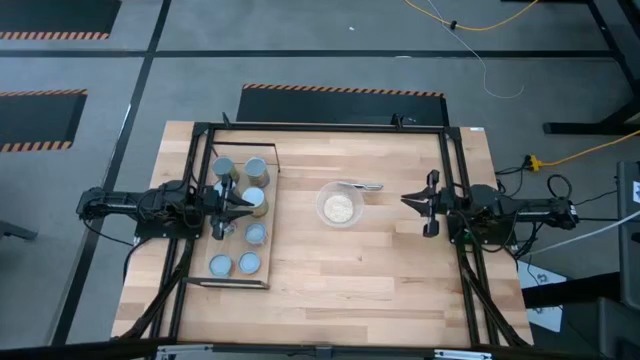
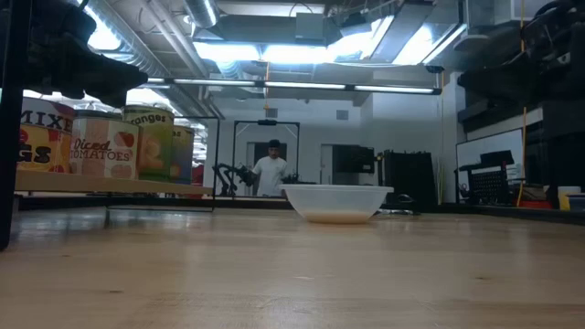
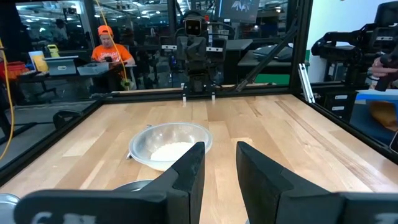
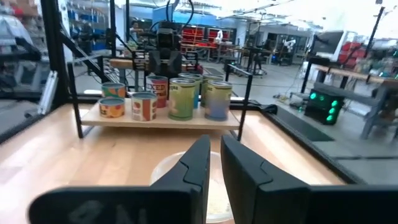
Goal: Pick and place cans onto a shelf
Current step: Return to Home Position
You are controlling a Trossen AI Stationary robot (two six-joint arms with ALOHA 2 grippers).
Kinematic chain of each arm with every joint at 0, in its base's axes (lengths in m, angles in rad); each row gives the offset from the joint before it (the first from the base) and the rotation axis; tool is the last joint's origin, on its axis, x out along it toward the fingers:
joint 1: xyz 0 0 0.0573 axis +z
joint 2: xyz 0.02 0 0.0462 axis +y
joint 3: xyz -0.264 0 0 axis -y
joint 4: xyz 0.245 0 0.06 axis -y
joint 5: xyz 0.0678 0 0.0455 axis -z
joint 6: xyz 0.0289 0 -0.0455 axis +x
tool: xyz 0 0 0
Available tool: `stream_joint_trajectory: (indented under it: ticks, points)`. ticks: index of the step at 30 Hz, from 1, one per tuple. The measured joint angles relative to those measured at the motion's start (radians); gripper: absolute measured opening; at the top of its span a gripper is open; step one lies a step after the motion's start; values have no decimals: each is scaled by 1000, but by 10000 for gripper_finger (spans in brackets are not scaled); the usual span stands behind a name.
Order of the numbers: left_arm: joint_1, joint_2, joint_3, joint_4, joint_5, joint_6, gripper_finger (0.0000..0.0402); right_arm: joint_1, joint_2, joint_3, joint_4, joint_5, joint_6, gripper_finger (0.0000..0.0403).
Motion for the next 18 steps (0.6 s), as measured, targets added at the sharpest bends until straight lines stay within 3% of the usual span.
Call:
stream_joint_trajectory:
  ticks: [18]
  points:
    - [0,0,0,0,0,0,85,0,1,0,0,2,38,46]
